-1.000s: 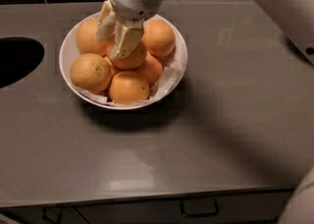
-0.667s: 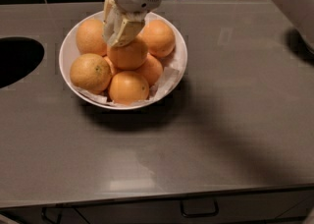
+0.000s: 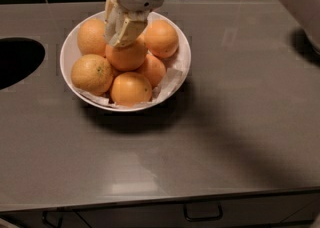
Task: Pick orange from white bowl
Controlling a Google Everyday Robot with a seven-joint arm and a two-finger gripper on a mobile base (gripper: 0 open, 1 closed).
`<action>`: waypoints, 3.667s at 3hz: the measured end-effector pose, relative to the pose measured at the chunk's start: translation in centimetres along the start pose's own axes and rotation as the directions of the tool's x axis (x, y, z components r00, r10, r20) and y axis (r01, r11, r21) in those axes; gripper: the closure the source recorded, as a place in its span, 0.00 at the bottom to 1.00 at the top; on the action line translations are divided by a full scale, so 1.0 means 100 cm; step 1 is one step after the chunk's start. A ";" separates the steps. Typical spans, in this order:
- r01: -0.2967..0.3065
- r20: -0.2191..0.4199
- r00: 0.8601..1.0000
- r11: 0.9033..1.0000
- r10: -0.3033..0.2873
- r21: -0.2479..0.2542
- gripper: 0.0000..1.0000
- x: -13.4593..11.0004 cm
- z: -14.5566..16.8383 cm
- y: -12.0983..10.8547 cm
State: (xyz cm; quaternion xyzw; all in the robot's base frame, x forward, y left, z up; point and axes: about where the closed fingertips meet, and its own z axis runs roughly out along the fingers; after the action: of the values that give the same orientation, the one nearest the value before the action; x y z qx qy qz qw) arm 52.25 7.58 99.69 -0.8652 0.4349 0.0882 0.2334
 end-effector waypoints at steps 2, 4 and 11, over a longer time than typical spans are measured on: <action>-0.002 -0.001 1.000 1.000 0.002 0.029 0.53 -0.001 0.002 -0.002; -0.002 -0.001 1.000 1.000 0.002 0.029 0.06 -0.001 0.002 -0.002; -0.062 0.008 0.998 0.996 0.063 -0.070 0.00 0.029 0.055 0.000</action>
Offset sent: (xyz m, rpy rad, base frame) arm 0.0009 -0.0027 -0.0051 0.0212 -0.0179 -0.0313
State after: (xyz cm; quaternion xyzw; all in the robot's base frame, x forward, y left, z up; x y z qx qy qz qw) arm 54.35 8.17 93.80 -0.8583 0.4574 0.1147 0.2024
